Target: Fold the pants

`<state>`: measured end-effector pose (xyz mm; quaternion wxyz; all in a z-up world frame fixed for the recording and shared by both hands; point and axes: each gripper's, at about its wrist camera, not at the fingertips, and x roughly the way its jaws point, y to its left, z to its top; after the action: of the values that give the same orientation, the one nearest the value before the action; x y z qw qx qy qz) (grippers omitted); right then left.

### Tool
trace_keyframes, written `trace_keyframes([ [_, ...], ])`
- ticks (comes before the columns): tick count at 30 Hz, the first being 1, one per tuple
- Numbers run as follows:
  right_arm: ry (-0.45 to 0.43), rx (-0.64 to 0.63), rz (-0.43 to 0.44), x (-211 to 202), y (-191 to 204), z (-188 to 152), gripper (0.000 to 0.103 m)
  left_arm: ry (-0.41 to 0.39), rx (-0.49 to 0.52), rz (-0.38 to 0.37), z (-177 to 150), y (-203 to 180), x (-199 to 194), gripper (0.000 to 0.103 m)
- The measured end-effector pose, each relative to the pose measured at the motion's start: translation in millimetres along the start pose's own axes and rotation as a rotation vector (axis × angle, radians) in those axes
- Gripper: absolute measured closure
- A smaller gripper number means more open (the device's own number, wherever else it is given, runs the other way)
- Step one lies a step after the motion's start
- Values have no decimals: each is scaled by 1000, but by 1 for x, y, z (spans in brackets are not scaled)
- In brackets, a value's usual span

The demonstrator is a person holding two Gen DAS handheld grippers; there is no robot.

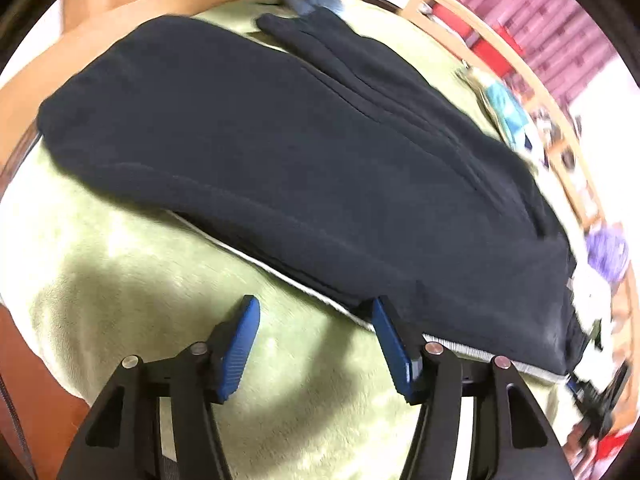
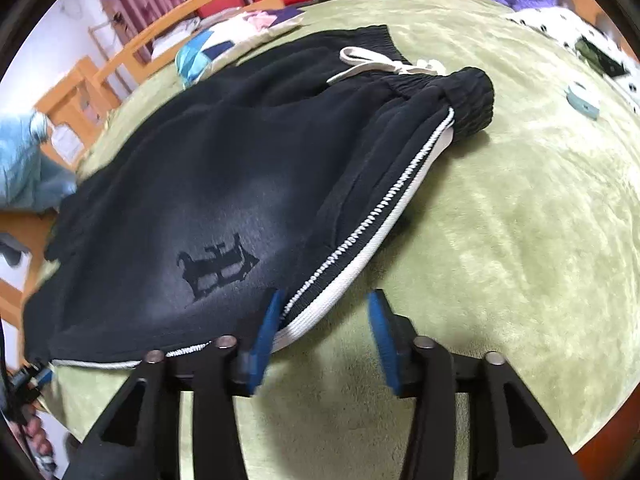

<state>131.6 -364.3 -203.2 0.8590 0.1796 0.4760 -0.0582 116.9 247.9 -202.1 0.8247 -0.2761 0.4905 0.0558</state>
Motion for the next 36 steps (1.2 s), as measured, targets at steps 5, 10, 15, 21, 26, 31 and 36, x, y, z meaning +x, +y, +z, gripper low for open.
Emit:
trace_keyframes([
  [5, 40, 111, 48, 16, -12, 3, 39, -37, -121, -59, 12, 20, 1, 35],
  [10, 45, 134, 85, 22, -6, -1, 84, -71, -164, 41, 31, 23, 10, 86],
  [15, -82, 81, 160, -20, 12, 24, 89, -142, -78, -13, 67, 0, -21, 94],
  [21, -183, 38, 182, -43, 48, 98, 90, -297, 42, 1, 123, -64, -50, 94],
  [26, -228, 27, 165, -27, 78, 161, 90, -341, 60, -18, 172, -94, -39, 94],
  [31, -281, 34, 167, -12, 93, 224, 91, -395, 106, -19, 225, -141, -15, 94],
  [36, -309, 68, 157, 23, 100, 275, 91, -434, 140, -13, 274, -179, 24, 94],
])
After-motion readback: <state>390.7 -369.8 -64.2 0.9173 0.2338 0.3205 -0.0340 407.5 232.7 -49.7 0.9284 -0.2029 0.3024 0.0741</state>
